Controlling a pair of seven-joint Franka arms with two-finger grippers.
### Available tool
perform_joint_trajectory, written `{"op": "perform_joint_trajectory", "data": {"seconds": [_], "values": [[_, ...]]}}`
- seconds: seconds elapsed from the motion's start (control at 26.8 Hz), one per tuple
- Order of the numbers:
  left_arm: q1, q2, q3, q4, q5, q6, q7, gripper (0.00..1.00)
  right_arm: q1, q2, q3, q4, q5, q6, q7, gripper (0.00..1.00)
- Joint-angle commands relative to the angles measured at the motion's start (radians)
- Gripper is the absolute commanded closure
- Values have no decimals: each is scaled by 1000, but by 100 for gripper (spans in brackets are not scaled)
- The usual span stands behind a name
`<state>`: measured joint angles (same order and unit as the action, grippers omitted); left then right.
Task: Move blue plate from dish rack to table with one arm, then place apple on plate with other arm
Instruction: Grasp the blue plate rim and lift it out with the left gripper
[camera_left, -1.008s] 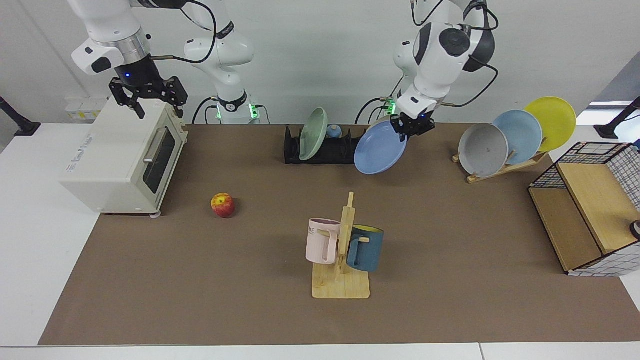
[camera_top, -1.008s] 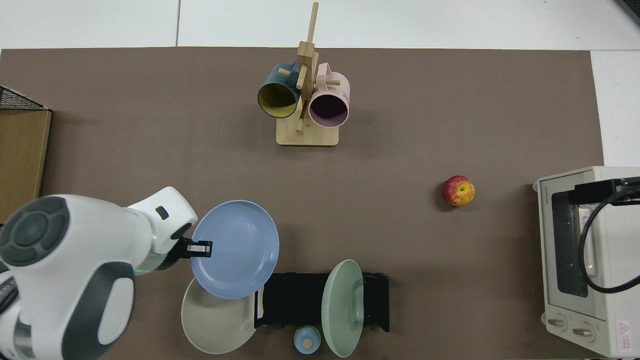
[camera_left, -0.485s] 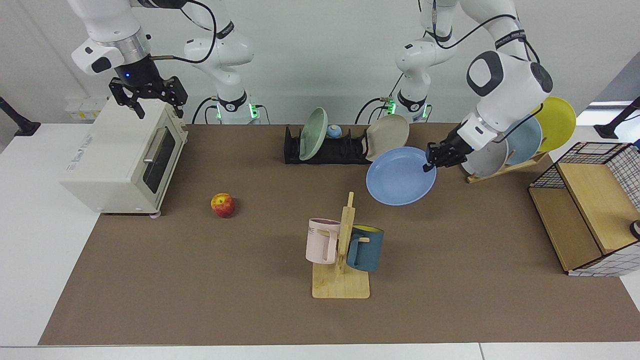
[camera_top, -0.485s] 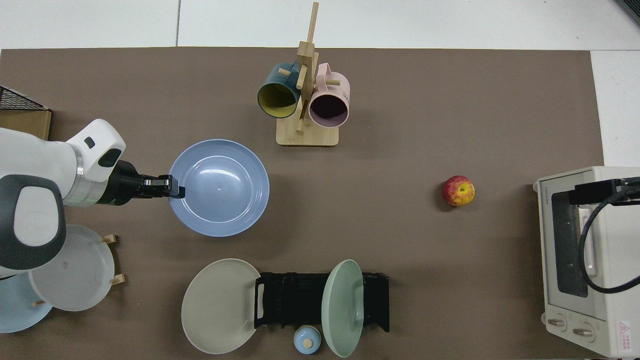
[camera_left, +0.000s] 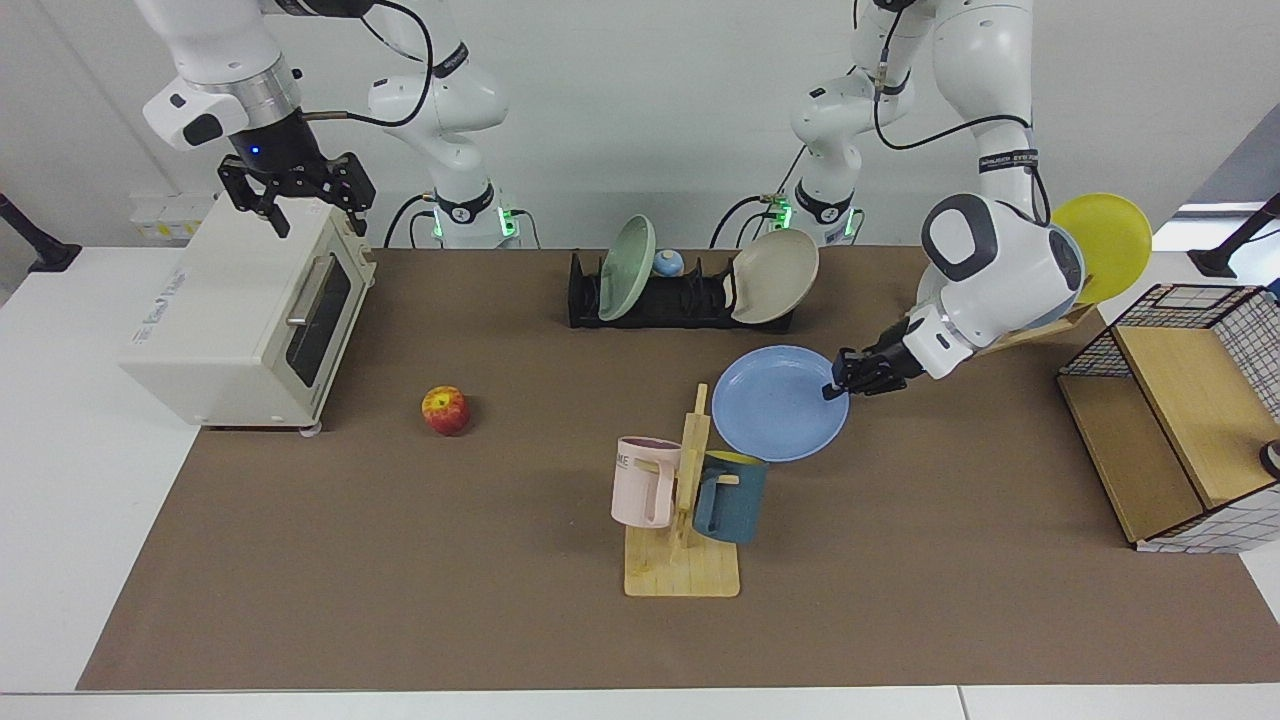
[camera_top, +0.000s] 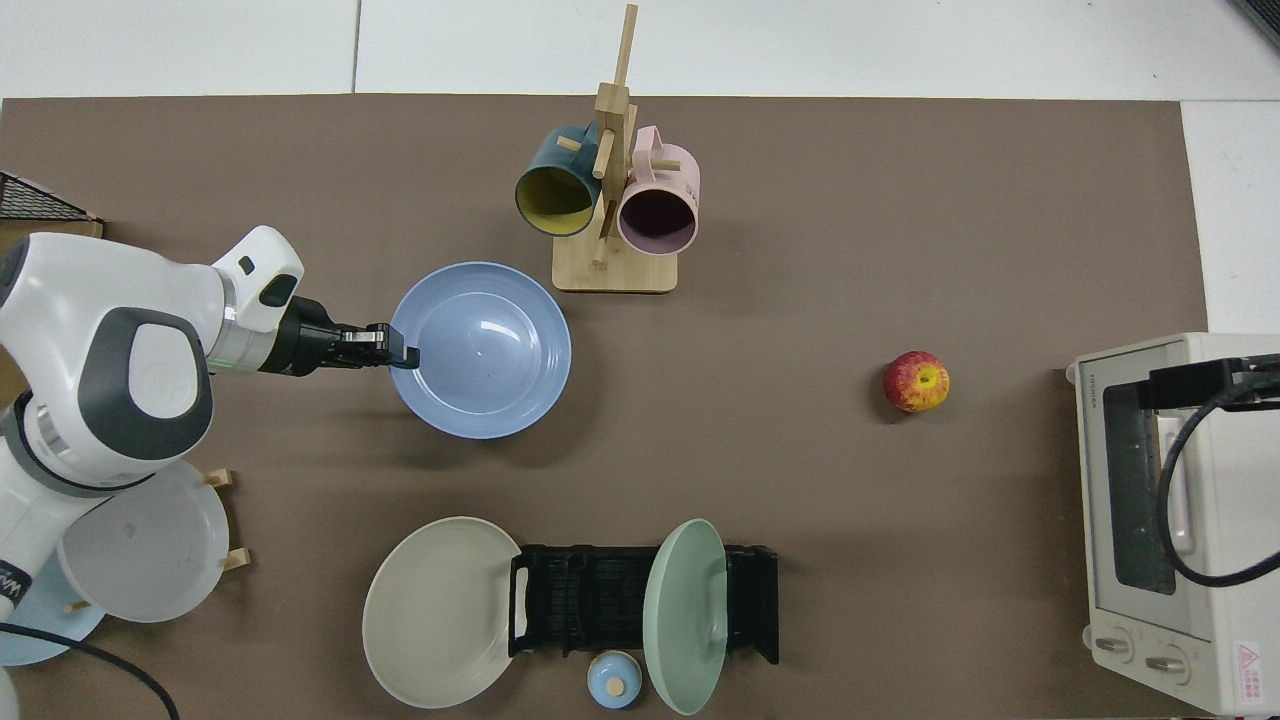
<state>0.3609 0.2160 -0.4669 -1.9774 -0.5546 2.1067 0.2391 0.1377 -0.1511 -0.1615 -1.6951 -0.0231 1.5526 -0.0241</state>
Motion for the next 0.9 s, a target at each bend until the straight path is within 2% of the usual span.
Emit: {"op": "perform_joint_trajectory", "data": {"seconds": [0.0,0.15,0.37,0.49,0.6,0.71,0.82,0.86], "values": [[-79,40,4,-1,-27,67,12,100,-4,-13,4,-8,0,9,-2,0],[-143,72,8,-17,-21,127,5,100,-4,-13,4,-8,-1,9,-2,0],[-189,80,10,-52,-2,145,9,100,-4,-13,4,-8,0,9,-2,0],[-217,80,13,-58,4,194,-23,100,-4,-13,4,-8,-1,9,-2,0],[-247,80,16,-75,47,243,-73,80,-4,-13,4,-8,-1,9,-2,0],[-249,83,16,-74,100,249,-90,72,-4,-13,4,-8,0,9,-2,0],[-257,80,19,-66,122,251,-138,51,-4,-13,4,-8,-1,9,-2,0],[-257,77,24,-64,142,249,-145,48,-4,-13,4,-8,0,9,-2,0]]}}
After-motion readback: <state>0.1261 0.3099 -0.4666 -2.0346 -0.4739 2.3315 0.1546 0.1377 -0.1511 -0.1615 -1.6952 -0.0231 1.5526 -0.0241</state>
